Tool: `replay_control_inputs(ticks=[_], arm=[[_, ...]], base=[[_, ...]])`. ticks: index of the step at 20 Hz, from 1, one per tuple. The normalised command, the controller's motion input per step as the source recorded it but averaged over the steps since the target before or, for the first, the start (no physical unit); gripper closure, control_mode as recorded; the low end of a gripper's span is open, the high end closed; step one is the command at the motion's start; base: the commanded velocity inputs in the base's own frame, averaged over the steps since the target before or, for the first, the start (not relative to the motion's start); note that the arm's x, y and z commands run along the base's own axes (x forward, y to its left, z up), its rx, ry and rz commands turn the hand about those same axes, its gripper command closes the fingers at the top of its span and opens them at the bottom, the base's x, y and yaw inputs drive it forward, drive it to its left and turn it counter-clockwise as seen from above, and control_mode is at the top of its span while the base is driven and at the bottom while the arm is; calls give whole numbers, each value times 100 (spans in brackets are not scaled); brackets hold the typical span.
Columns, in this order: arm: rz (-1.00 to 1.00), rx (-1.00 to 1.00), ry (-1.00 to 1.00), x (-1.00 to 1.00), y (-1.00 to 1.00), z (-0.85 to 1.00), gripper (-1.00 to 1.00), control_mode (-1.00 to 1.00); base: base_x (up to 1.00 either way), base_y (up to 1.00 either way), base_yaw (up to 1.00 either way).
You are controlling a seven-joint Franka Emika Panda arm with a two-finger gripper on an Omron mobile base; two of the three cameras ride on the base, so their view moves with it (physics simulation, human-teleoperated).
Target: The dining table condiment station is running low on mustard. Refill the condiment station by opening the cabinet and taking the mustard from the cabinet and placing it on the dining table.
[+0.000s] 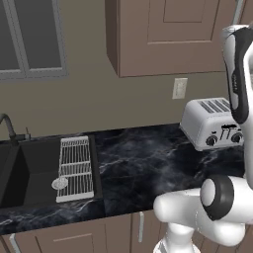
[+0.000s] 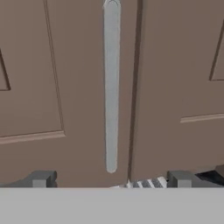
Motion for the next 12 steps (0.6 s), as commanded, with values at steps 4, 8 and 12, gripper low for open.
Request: replay_control_inputs(ticks=[4, 8, 12], arm=[[1, 3, -2, 31, -3, 0, -100, -100], [4, 8, -9, 36, -10, -8, -100, -100], [5, 12, -8, 43, -24, -22, -100, -100]], base=[[0, 0, 0], [0, 0, 0], [0, 0, 0]])
